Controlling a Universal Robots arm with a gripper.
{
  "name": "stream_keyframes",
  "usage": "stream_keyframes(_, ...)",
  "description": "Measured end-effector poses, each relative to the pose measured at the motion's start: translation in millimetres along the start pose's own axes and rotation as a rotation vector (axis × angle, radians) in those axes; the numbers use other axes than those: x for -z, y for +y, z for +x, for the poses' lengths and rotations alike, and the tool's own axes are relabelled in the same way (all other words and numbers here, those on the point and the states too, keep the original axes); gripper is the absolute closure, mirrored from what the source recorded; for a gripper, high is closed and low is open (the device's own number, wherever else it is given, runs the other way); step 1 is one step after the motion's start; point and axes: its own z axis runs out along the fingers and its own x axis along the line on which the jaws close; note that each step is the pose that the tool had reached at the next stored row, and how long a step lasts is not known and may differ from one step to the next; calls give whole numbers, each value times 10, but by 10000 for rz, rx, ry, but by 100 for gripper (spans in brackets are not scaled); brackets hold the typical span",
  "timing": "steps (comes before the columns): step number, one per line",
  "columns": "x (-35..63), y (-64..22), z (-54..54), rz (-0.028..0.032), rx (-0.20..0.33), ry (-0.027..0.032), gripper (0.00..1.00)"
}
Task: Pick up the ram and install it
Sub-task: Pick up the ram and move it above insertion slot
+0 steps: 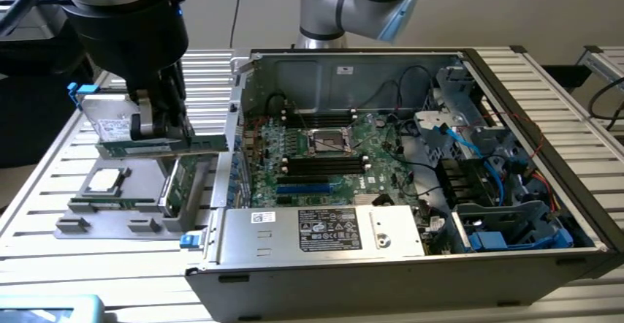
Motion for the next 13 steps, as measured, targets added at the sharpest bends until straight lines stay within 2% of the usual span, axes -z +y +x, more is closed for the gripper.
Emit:
stream_keyframes(2,1,-56,4,59,5,7,86)
stream_keyframes(5,2,-129,6,205,17,21,86)
stream_keyframes(13,6,-304,17,503,42,55,86)
